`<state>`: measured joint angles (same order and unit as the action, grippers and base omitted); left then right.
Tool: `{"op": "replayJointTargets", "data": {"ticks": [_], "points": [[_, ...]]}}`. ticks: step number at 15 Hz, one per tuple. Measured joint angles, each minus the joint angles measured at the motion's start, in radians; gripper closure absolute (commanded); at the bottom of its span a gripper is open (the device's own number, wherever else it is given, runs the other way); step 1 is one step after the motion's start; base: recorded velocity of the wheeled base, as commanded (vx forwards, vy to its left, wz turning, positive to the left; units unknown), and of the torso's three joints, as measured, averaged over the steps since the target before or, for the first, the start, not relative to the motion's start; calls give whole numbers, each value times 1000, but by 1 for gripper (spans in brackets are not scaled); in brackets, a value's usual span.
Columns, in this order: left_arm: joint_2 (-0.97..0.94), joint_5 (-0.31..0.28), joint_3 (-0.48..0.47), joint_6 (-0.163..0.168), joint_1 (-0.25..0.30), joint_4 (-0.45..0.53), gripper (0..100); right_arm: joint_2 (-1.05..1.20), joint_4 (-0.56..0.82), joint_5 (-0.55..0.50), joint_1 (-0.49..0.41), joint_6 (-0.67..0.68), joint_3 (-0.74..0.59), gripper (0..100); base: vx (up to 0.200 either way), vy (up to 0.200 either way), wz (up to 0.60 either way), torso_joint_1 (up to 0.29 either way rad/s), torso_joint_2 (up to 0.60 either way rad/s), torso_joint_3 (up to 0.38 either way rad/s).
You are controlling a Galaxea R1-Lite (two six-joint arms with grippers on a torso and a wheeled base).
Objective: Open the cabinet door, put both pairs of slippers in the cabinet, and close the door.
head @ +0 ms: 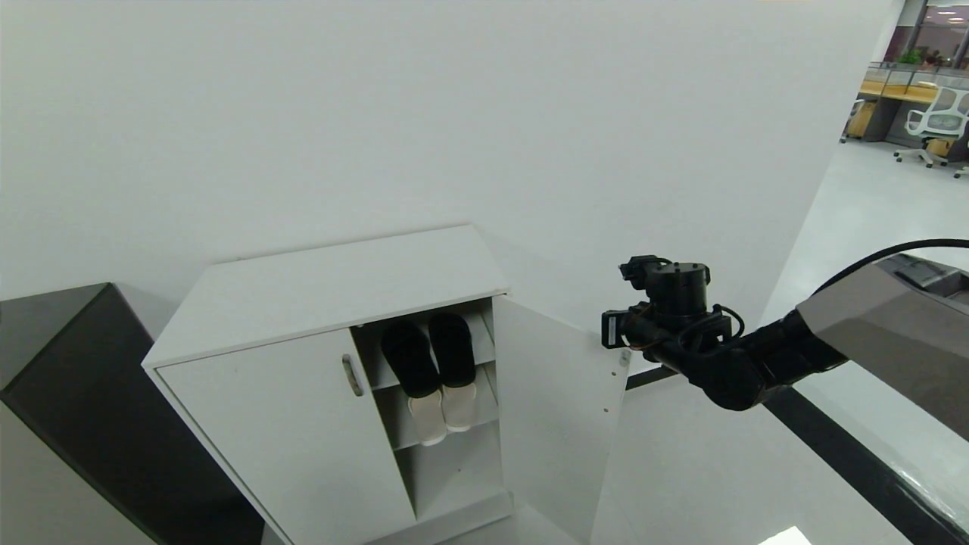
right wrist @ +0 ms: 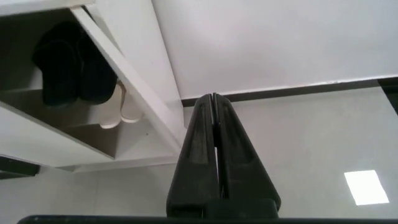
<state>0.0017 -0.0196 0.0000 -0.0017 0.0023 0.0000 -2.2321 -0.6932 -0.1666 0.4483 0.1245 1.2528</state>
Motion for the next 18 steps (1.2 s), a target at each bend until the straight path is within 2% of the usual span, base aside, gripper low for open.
{"op": "replayJointTargets", "data": {"ticks": [3,7,13,18], "points": [[0,0,0,0,1,0,100,-61,19,0,-8,0,52,100,0,0,0,0,0,0],[0,-1,0,0,0,0,100,-72,42,0,7,0,54,100,0,0,0,0,0,0],[0,-2,0,0,0,0,100,34,38,25,154,11,-91,100,0,0,0,0,0,0],[0,-2,0,0,0,0,100,101,28,60,182,41,-158,100,0,0,0,0,0,0]]}}
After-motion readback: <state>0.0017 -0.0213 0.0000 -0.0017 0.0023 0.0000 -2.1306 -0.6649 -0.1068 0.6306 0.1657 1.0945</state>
